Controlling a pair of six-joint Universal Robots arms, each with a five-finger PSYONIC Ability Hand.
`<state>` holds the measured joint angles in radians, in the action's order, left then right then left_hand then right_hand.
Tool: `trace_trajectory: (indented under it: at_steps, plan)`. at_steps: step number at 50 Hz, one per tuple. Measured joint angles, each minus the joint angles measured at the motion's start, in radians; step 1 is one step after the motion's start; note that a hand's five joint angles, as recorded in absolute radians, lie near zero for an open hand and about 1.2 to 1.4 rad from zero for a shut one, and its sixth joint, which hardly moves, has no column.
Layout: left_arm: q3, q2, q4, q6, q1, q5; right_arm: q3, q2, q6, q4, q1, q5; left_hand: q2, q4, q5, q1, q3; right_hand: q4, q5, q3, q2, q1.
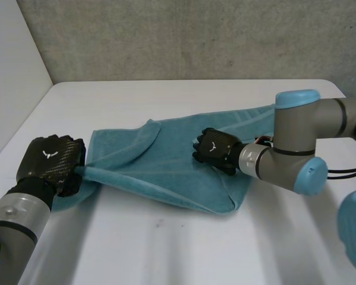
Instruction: Fold the laundry
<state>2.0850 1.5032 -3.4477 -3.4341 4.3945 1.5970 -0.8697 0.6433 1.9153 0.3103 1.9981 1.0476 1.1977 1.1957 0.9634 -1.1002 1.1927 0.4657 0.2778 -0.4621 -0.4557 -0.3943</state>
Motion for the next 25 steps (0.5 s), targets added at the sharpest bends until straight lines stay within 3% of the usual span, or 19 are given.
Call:
trace_trajectory:
  at_steps: [10, 25]
  plan:
    - [-0.044, 0.065, -0.013, 0.000, 0.018, -0.022, -0.177, 0.148, -0.012, 0.016, -0.011, -0.007, 0.000, 0.000, 0.000, 0.000, 0.000, 0.001, 0.003, -0.002, -0.004, 0.000]
    - [-0.066, 0.109, -0.044, 0.000, 0.018, -0.020, -0.205, 0.152, -0.132, 0.099, -0.014, 0.005, 0.000, 0.000, 0.000, 0.000, 0.000, 0.001, 0.006, -0.002, -0.004, 0.000]
